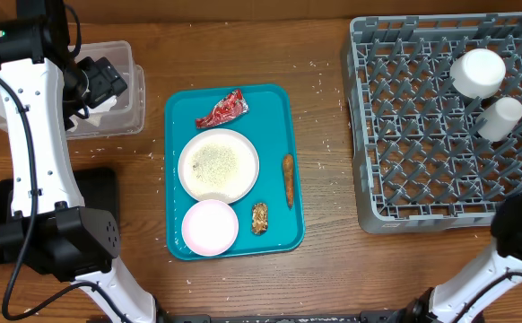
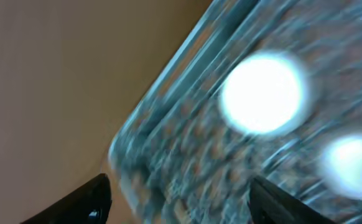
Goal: Sort waste into correct bins and load items into the dishwasher
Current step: 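Release the bowl and raise the right gripper out of the rack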
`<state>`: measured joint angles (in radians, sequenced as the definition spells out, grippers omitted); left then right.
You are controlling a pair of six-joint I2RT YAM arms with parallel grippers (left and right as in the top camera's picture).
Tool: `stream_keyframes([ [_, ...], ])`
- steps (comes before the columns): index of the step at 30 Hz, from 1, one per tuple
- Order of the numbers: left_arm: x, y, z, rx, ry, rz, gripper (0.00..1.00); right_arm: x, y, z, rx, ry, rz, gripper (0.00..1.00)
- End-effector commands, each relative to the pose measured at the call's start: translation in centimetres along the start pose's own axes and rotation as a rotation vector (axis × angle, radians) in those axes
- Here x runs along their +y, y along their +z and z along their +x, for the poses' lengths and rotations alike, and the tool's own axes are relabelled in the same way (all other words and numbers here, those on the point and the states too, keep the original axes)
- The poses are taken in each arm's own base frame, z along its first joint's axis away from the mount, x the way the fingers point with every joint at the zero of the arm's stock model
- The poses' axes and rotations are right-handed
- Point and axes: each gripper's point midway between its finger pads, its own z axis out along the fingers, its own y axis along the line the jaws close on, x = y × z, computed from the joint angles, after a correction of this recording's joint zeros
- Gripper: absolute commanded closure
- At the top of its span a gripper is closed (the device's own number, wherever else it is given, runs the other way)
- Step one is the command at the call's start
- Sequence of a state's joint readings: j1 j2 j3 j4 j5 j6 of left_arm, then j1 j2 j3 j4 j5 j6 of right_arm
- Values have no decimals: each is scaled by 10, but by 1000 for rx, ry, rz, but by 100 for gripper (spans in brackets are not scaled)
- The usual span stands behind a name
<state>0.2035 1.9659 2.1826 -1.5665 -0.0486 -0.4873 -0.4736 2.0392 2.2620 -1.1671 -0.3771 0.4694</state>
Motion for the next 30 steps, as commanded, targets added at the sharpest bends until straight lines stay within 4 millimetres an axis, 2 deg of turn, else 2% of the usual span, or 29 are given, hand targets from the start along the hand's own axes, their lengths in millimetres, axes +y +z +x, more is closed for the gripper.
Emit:
stream_keyframes([
  [1,0,-3,-1,-13,21,-4,0,87,-8,72,188,-219,-234,27],
  [3,1,-3,-1,-13,21,-4,0,111,-3,104,256,-272,-266,26],
  [5,1,-3,-1,-13,20,-4,0,136,1,138,306,-355,-289,21],
  [7,1,-3,-1,-13,20,-4,0,152,6,162,320,-421,-277,0],
  [9,1,-3,-1,-13,21,-4,0,160,13,176,288,-480,-220,0],
  [11,1,-3,-2,-13,20,-4,0,161,21,178,220,-533,-127,0],
  [14,-12,-3,-7,-26,-53,61,0,156,26,174,128,-567,-2,0],
  [21,-29,-5,0,15,-49,153,0,134,25,157,106,-461,78,0],
  [26,-68,-17,25,151,-18,374,0,97,19,145,148,-410,167,0],
  [30,-104,-29,51,192,207,511,0,73,13,138,176,-368,223,0],
])
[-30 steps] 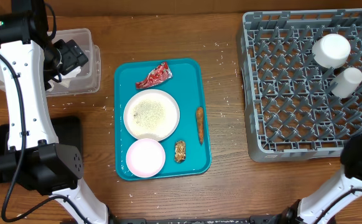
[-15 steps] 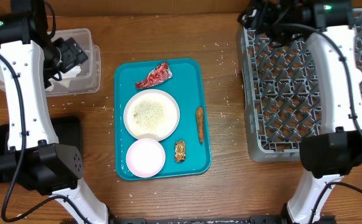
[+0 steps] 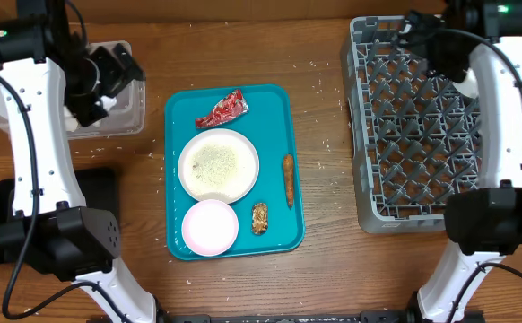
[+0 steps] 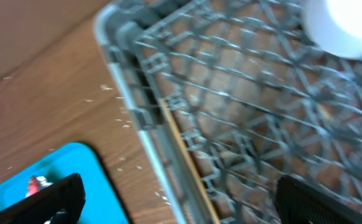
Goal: Sort waste into correct bins and load items into the dishwasher
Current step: 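Release the bowl and raise the right gripper out of the rack, then reach the left gripper to the red snack wrapper on the tray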
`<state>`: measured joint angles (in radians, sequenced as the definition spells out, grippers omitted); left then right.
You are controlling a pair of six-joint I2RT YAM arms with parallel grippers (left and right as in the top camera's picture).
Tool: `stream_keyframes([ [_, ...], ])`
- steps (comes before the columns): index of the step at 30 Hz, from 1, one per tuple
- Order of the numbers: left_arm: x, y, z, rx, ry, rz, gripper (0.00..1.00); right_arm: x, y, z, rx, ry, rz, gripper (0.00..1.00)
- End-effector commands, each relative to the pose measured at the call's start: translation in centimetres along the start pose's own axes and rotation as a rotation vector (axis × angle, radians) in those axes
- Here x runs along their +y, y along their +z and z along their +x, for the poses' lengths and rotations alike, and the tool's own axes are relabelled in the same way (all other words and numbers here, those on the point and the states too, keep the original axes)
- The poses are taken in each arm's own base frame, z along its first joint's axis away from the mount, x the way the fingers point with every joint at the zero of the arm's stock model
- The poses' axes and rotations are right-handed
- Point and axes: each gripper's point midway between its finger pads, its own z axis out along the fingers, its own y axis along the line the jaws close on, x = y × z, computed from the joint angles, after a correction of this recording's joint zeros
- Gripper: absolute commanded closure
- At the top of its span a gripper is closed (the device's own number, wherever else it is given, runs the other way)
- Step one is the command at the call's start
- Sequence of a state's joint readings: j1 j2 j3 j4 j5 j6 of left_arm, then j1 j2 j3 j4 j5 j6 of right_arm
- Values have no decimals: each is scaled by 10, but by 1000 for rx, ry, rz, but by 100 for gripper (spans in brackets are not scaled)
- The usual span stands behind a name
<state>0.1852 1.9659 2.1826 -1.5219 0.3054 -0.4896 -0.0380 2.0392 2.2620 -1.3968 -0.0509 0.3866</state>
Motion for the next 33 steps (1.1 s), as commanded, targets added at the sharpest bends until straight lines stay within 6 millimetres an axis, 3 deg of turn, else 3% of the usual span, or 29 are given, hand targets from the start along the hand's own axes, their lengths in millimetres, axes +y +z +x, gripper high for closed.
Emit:
stream_keyframes([
  [1,-48,3,35,100,236,159,0,-14,-21,-9,-43,33,14,0],
  [4,-55,13,53,106,338,67,0,-24,-22,-12,-45,53,23,0],
  [7,-61,22,58,56,423,-39,0,-25,-22,-13,-46,57,25,0],
  [11,-77,33,33,-154,542,-215,0,-25,-22,-13,-46,56,24,0],
  [14,-104,47,24,-223,676,-202,0,-25,-22,-13,-46,57,25,0],
  [17,-118,71,19,-231,757,-194,0,-25,-22,-13,-46,56,24,0],
  [20,-122,100,16,-199,763,-181,0,-25,-22,-13,-46,57,25,0],
  [24,-125,147,31,-65,877,-110,0,-25,-22,-13,-46,56,24,0],
  [27,-117,181,35,6,910,-114,1,-25,-22,-13,-46,56,24,0],
  [30,-109,202,37,47,904,-132,1,-25,-22,-13,-46,57,25,0],
  [33,-98,220,42,98,899,-155,14,-25,-22,-13,-46,57,25,0],
])
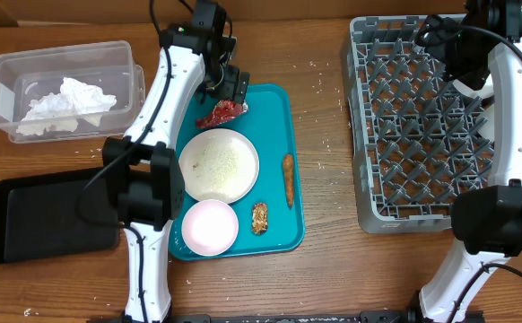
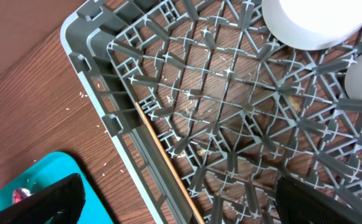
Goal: Sort waste into correct bins and load items into the dishwasher
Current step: 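Reach the left gripper to the red snack wrapper on the tray, then close the left gripper on the red wrapper and lift it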
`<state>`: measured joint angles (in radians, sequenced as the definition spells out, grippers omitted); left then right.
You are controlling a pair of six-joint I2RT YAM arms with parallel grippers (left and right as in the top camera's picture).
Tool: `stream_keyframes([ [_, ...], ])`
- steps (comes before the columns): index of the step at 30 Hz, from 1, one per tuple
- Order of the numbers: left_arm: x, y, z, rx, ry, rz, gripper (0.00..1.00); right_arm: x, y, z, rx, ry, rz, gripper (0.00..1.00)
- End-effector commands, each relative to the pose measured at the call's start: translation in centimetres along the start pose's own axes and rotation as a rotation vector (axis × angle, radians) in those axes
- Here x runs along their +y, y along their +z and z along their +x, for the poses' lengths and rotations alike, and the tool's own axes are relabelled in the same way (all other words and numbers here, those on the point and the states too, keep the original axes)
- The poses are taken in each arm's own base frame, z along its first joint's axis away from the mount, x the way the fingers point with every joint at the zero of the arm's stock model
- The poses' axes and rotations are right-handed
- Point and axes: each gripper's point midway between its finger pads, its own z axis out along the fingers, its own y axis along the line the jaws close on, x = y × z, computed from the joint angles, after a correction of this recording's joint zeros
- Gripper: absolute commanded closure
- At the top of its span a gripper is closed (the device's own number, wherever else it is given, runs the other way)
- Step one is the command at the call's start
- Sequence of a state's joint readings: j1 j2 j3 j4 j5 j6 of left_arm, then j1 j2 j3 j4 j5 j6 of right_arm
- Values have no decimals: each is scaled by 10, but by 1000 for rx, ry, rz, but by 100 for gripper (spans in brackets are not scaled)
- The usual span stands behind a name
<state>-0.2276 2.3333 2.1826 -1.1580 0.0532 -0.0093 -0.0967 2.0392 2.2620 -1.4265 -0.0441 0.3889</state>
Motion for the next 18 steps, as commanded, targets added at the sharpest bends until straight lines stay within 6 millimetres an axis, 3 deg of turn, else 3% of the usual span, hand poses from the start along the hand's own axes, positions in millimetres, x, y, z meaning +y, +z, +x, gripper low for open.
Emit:
stream_keyframes([
  [1,-4,25,12,68,34,27,17,3,-20,-7,-55,0,-17,0],
  [5,-3,42,20,108,32,27,6,3,-20,-7,-55,0,-17,0],
  [18,-2,61,32,166,29,25,16,3,-20,-7,-55,0,-17,0],
])
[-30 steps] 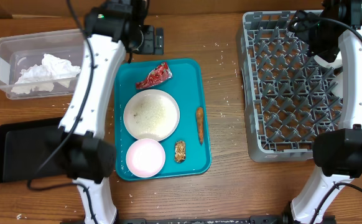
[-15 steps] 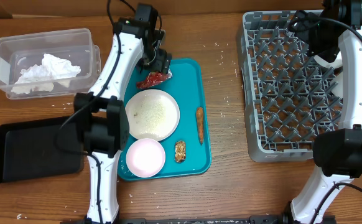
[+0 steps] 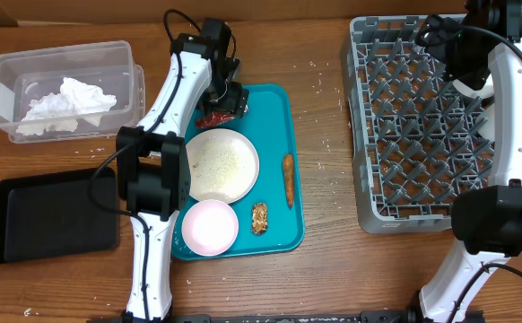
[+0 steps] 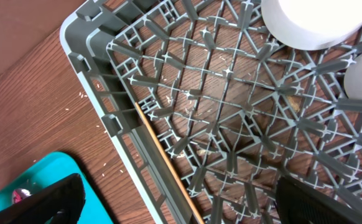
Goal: Sort waste into correct bins and load items into the dishwasher
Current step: 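Close the left gripper on the red wrapper and lift it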
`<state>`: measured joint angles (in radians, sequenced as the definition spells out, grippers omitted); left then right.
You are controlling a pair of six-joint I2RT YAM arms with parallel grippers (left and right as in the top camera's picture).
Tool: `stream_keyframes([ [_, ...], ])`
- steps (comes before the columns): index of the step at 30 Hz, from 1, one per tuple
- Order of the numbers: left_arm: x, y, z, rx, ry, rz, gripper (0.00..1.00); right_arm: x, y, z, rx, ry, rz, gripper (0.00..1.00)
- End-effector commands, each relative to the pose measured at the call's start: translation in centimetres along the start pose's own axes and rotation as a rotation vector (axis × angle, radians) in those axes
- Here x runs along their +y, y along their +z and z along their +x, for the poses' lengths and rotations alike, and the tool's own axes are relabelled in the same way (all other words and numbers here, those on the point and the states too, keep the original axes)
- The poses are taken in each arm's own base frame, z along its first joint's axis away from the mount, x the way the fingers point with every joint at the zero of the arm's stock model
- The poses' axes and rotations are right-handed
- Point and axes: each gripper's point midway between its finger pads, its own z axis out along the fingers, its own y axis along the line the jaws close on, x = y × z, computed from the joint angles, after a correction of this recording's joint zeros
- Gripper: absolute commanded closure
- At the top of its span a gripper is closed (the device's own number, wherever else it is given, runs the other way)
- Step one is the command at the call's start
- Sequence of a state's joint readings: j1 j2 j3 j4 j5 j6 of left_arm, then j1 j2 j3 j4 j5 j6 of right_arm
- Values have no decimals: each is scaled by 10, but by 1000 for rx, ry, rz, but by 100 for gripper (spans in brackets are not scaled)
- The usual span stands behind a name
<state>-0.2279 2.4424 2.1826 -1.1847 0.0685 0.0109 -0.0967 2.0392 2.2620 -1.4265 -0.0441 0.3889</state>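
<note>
A red wrapper lies at the far left corner of the teal tray. My left gripper is right over it and covers part of it; its jaws are too small to read. The tray also holds a crumb-covered white plate, a pink bowl, an orange food stick and a brown snack piece. My right gripper hangs open above the far left part of the grey dish rack, with nothing between its fingers. Two white cups stand in the rack.
A clear bin with a crumpled white tissue stands at the far left. A black bin lies in front of it. Crumbs are scattered on the wooden table between the tray and the rack.
My left gripper has shifted a little nearer, from the tray's far edge onto the red wrapper, now partly covering it. The right arm and everything else are unchanged.
My left gripper was at the clear bin for the first two moments, with the right arm coming into view over the rack. Then the left gripper stood at the tray's far edge, with the tissue lying in the bin. Now it is on the wrapper.
</note>
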Motion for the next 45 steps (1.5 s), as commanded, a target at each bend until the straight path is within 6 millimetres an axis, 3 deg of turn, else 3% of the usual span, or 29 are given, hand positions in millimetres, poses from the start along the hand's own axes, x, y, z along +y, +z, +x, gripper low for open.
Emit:
stream_keyframes([
  [1,-1,12,5,30,17,3,20,3,-20,-7,-55,0,-17,0],
  [7,0,11,0,11,16,0,53,3,-20,-7,-55,0,-17,0],
  [13,-1,-8,-9,-17,17,0,96,4,-20,-7,-55,0,-17,0],
  [17,-3,-38,-27,-84,18,-2,96,3,-20,-7,-55,0,-17,0],
  [23,-3,-111,-59,-266,-15,-1,96,3,-20,-7,-55,0,-17,0],
  [26,-3,-129,-61,-293,-13,-3,75,3,-20,-7,-55,0,-17,0],
  [27,-3,-129,-59,-287,-16,-1,63,3,-20,-7,-55,0,-17,0],
  [30,-10,-114,-52,-237,-14,49,46,3,-20,-7,-55,0,-17,0],
  [33,-21,-92,-38,-154,-12,105,38,3,-20,-7,-55,0,-17,0],
  [40,-35,-48,-4,2,120,112,30,3,-20,-7,-55,0,-17,0],
  [45,-35,-37,2,25,197,115,30,3,-20,-7,-55,0,-17,0],
])
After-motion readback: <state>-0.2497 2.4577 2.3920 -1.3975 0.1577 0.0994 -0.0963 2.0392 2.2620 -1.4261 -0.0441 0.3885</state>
